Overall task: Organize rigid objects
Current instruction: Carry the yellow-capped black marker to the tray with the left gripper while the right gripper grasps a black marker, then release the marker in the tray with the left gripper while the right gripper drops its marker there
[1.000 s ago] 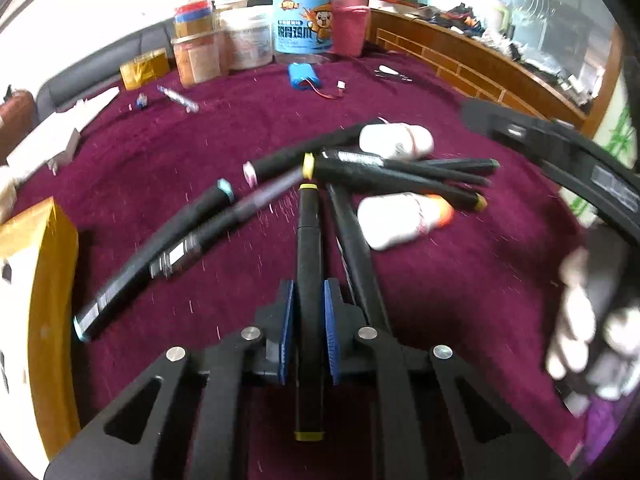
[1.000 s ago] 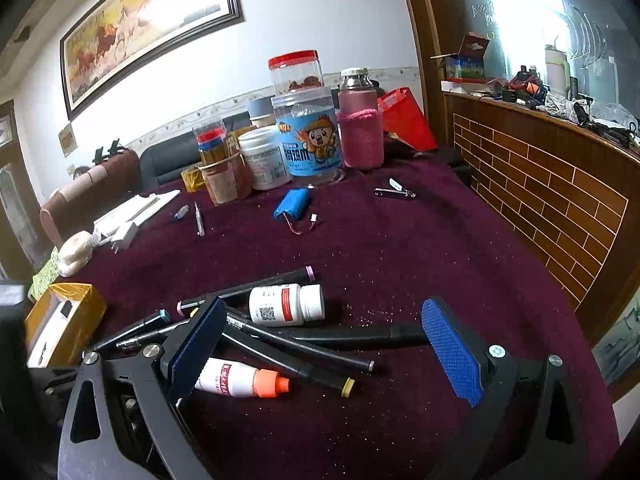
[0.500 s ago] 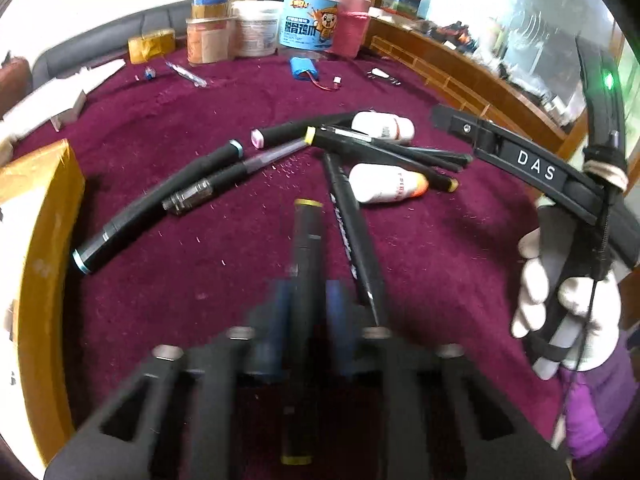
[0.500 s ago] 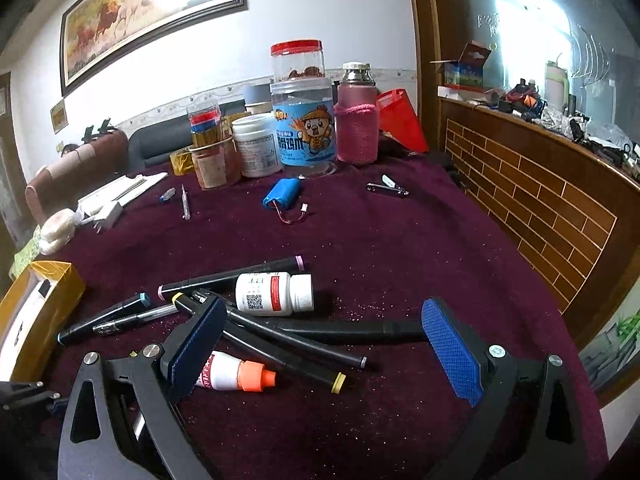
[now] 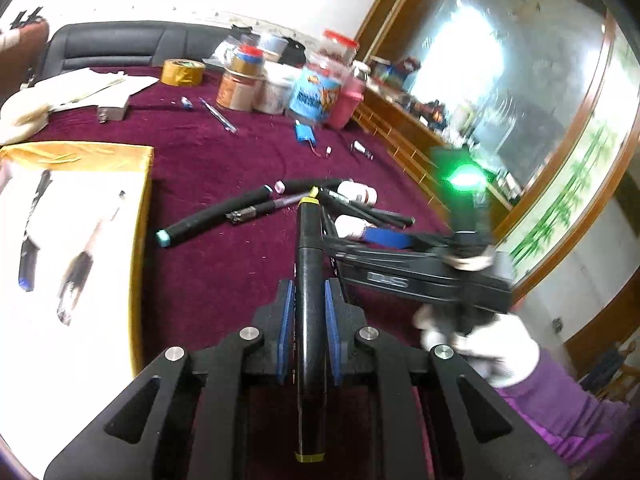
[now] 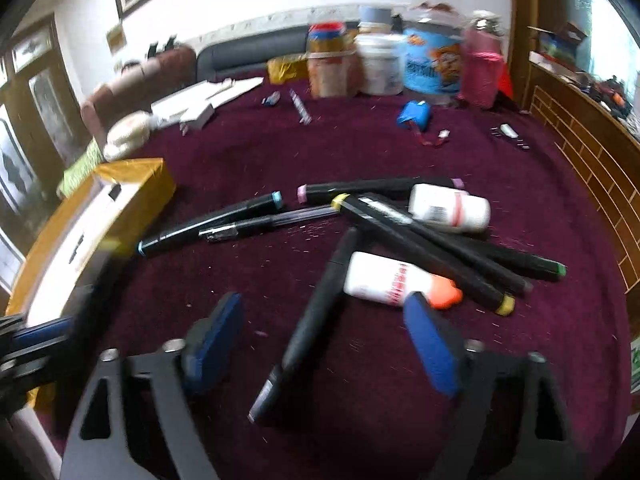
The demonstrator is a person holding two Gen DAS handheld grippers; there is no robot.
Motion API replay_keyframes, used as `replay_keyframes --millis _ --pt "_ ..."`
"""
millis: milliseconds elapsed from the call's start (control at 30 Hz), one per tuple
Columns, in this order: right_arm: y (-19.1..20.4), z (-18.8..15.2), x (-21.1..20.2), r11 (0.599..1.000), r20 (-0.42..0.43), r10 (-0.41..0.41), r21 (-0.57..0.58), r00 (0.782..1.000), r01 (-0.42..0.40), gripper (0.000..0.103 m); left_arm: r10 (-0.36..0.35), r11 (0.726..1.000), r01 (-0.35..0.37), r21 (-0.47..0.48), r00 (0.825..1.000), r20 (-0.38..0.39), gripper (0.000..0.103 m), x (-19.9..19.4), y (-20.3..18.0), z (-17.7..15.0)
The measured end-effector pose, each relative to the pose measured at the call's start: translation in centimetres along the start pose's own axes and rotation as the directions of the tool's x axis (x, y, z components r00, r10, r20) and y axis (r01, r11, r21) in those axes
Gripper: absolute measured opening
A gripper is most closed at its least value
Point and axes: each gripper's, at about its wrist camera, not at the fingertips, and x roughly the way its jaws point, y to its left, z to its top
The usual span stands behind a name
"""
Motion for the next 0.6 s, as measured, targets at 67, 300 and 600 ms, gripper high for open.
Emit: replay_keyframes --millis 67,300,600 --pt "1.1 0.5 1.7 1.000 -0.036 -0.015 -0.013 0.999 0.015 0.062 -0.004 1.000 0.005 -0.027 1.000 0.014 0.013 -1.2 1.1 -0.1" --pt "2.1 1.1 4.2 0.996 -0.044 -0.092 -0.004 0.995 0.092 0.013 0.061 0.988 -0.047 -0.145 0.994 0.088 0.013 -5.7 6.8 -0.5" --pt "1.4 0.7 1.0 0.986 -0.057 0.119 0.122 0.991 -0.111 0.013 0.172 0.955 -0.126 -0.268 0.973 0.153 0.013 -10.2 13.3 -1.0"
